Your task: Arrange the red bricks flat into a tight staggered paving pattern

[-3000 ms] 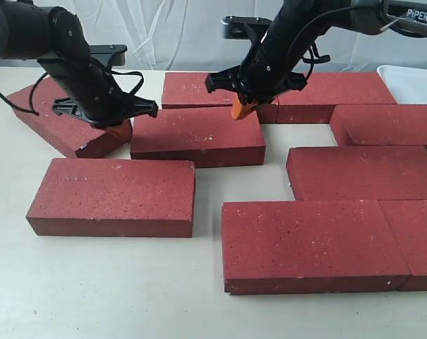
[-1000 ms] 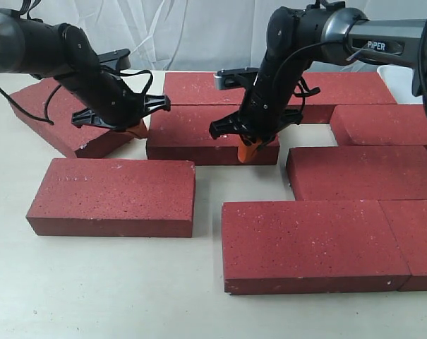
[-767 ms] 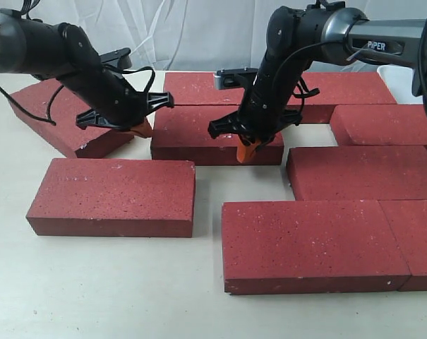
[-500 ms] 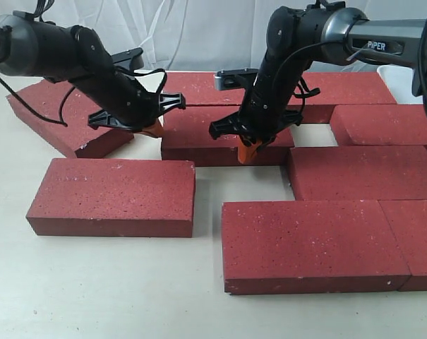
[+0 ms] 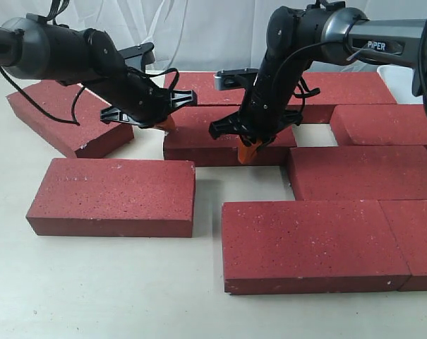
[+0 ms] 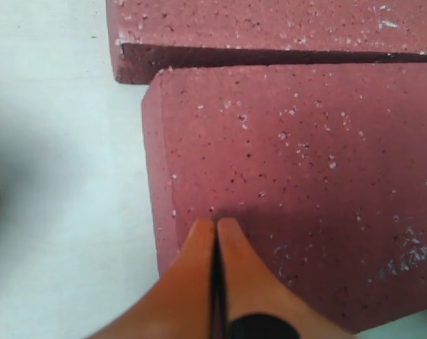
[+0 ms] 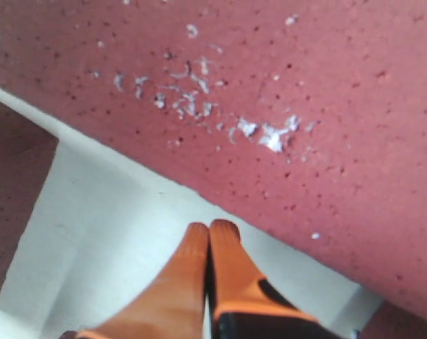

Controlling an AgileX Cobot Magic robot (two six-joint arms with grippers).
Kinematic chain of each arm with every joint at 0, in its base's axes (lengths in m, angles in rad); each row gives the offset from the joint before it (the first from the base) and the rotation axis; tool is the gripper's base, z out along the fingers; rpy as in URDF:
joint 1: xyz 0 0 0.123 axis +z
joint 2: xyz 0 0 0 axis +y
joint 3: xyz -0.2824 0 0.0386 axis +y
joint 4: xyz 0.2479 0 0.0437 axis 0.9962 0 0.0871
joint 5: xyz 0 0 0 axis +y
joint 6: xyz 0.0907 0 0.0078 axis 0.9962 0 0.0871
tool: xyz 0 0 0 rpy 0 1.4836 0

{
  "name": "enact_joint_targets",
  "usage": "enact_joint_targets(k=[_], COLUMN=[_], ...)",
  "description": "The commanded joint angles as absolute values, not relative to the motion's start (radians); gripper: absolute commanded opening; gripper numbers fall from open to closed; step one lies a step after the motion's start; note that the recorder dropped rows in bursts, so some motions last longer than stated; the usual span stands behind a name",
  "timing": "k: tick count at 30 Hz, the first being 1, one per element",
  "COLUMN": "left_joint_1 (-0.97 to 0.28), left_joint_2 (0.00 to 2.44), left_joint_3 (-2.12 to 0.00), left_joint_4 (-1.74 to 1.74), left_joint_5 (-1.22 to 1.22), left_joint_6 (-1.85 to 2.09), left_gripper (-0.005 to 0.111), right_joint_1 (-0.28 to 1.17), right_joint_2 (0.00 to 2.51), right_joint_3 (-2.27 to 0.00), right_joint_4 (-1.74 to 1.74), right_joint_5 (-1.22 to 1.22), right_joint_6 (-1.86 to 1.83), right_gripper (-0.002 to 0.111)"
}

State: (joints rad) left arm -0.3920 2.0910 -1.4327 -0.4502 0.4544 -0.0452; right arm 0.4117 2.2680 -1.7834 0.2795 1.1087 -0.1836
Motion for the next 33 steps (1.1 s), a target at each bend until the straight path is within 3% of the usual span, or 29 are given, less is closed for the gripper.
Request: enact_joint_targets(k=[1,16,33], left_joint_1=[-0.402,-0.327,-0.327], left_joint_2=[2.089,2.054,2.187], left_joint_3=[-1.433,-1.433,-1.433], left_joint_4=[-0.451,-0.313,-0.546], left_joint_5=[0.424,0.511,0.51], left_joint_6=[-0.042,-0.042,-0.042], left_gripper=[0.0,0.0,0.0], right_joint_1=[0.409,0.409,0.409], right_joint_2=[2.257,2.257,2.261], right_joint_3=[-1.779,-1.779,-1.779], right_joint_4=[0.271,0.297,0.371], right_joint_5=[1.097,1.102,1.072], right_joint_6=[-0.182,-0.182,-0.188], right_gripper=[-0.001,-0.001,-0.001])
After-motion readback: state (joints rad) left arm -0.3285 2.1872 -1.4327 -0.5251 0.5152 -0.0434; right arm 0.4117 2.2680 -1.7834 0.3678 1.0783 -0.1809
